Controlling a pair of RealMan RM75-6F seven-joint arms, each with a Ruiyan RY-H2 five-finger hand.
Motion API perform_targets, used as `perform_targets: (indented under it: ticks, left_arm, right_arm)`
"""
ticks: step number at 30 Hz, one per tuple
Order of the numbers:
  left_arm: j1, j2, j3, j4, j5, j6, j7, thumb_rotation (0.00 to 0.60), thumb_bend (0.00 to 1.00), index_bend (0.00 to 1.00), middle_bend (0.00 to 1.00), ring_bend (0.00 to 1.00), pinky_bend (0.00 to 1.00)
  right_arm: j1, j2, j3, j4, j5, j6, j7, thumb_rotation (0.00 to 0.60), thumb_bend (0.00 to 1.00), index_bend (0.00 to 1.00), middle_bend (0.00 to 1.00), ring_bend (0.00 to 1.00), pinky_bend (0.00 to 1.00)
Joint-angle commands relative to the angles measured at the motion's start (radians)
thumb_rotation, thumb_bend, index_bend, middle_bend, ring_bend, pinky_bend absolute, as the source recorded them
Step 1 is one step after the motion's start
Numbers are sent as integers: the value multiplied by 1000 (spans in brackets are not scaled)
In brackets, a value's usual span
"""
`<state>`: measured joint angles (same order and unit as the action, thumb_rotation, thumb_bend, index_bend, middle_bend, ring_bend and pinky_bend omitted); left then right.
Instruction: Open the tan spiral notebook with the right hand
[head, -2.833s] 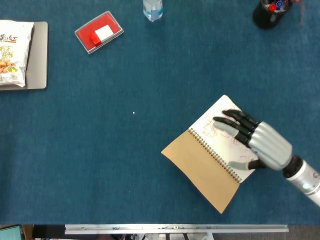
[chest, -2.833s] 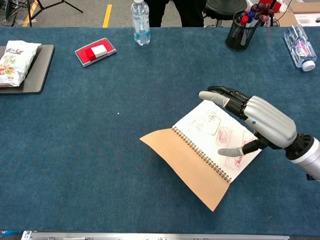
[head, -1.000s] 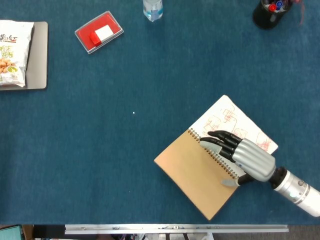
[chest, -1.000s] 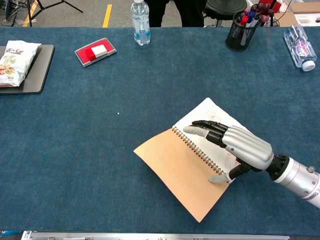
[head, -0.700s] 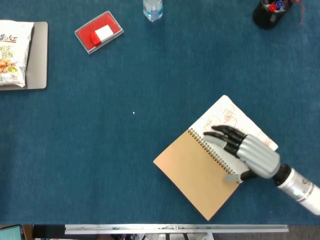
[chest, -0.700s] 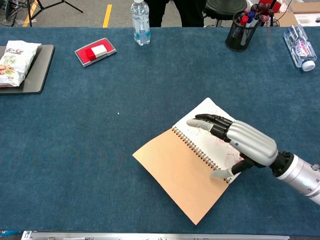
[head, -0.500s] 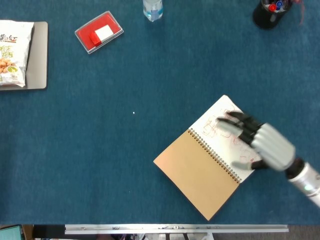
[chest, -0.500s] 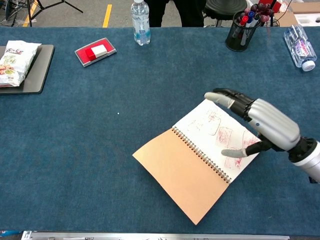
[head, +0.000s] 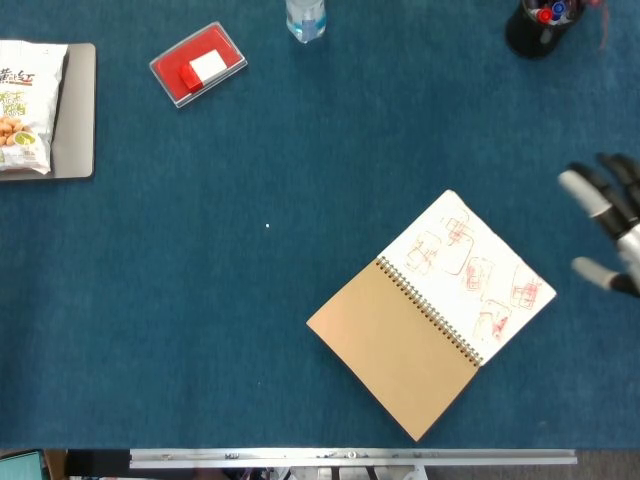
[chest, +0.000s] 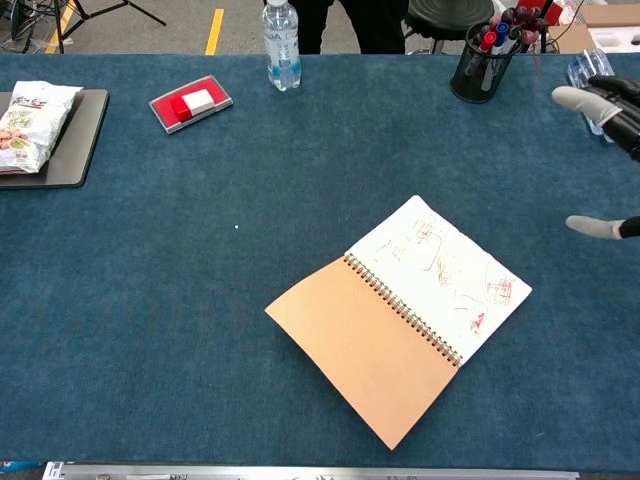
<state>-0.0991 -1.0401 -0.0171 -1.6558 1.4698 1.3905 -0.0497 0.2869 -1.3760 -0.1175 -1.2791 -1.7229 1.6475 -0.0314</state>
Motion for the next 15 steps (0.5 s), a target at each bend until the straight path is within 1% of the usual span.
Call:
perform_targets:
  ticks: [1,4,6,10,15]
  left_arm:
    - [-8,-11,-4,20,22,10,-31,600,429,444,363,280,447]
    - [-12,-23,-10,33,33,21,-49,600,429,444,362,279,447]
    - [-13,-34,-15,45,38,32,-58,600,429,444,355,275,447]
    - [-16,-48,-19,63,44,42,-73,600,429,441,347,265,447]
    - [-19,-53,-21,70,39,39,-75,600,429,439,347,265,447]
  right_arm:
    - [-72,127,30,-179,149,-72,-193,600,0,12,145,0,114]
    - [-105,149,53,-228,226,-82,-252,600,0,13,145,0,114]
    - [-120,154,63,-245,259,-86,-269,600,0,13,145,0,114]
    - [-145,157,87,-243,302,-89,-249,600,0,13,145,0,114]
    - [-160,162,115,-220,323,-94,-200,600,0,13,145,0,114]
